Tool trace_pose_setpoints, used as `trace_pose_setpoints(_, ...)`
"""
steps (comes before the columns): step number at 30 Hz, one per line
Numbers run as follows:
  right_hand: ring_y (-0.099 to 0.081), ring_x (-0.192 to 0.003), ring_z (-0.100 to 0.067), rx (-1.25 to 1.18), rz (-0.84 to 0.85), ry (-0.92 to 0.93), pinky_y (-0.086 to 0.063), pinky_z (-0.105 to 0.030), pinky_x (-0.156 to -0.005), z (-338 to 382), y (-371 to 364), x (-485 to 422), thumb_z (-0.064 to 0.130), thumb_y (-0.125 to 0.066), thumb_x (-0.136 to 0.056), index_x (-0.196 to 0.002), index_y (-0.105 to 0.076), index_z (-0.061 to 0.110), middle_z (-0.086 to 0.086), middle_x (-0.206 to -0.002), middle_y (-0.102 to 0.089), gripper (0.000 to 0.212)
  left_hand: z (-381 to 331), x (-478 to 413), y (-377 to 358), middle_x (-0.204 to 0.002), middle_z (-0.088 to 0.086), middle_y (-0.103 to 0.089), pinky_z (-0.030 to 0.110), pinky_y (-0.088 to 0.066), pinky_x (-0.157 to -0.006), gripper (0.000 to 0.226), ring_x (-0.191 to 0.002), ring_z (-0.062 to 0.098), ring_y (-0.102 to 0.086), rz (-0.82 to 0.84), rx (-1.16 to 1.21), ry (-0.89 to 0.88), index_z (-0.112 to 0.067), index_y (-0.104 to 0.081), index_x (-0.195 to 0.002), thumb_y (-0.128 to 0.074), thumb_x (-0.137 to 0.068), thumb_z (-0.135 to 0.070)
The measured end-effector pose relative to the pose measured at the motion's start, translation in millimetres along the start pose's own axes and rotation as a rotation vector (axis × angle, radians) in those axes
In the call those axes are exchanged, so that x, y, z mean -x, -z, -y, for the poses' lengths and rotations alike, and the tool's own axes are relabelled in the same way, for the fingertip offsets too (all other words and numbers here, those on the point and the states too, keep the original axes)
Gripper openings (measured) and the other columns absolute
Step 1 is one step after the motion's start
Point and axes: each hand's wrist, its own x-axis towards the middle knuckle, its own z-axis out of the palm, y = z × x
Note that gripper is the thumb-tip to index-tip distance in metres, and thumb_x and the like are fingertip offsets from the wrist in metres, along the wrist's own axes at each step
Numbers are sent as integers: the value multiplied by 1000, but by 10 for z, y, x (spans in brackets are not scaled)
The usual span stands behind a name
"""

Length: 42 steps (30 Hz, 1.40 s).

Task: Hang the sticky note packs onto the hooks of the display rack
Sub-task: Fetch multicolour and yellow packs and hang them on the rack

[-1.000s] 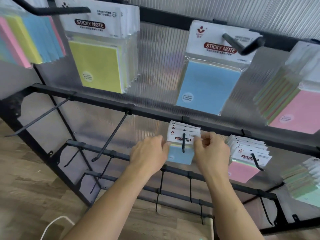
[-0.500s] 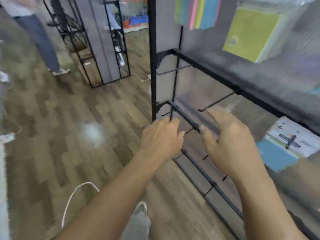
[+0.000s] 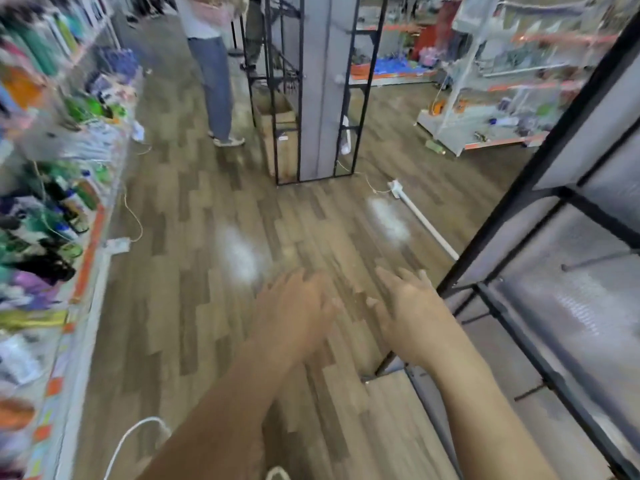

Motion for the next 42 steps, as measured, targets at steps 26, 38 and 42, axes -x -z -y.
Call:
trace_pose_setpoints(26, -31, -136, -37, -143, -13, 8, -23, -48, -115, 1666, 422, -5472, 38, -40, -93, -136, -38, 25, -12, -128, -53, 46, 2257, -4889, 1423, -134, -3, -53, 34, -33, -106, 40, -126, 17, -46, -95, -53, 29, -27, -47, -135, -39, -99, -42)
trace_pose_setpoints(38, -17, -141, -36, -173, -29, -70, -26, -50, -111, 3076, 537, -8143, 34, -40, -97, -141, -32, 25, -6, -144, -34, 45, 4028, -7482, 2105, -142, -6, -45, 36, -28, -112, 45, -136, 16, -36, -61, -16, -60, -33, -38, -143, -38, -99, -43)
trace_pose_setpoints(42, -11, -146, -30, -165, -21, -105, -18, -45, -117, 3531, 605, -8964, 37, -37, -99, -149, -24, 27, -2, -152, -26, 53, 4549, -8277, 2465, -141, -5, -47, 36, -28, -111, 42, -135, 17, -38, -44, -28, -103, -30, -41, -140, -38, -101, -41)
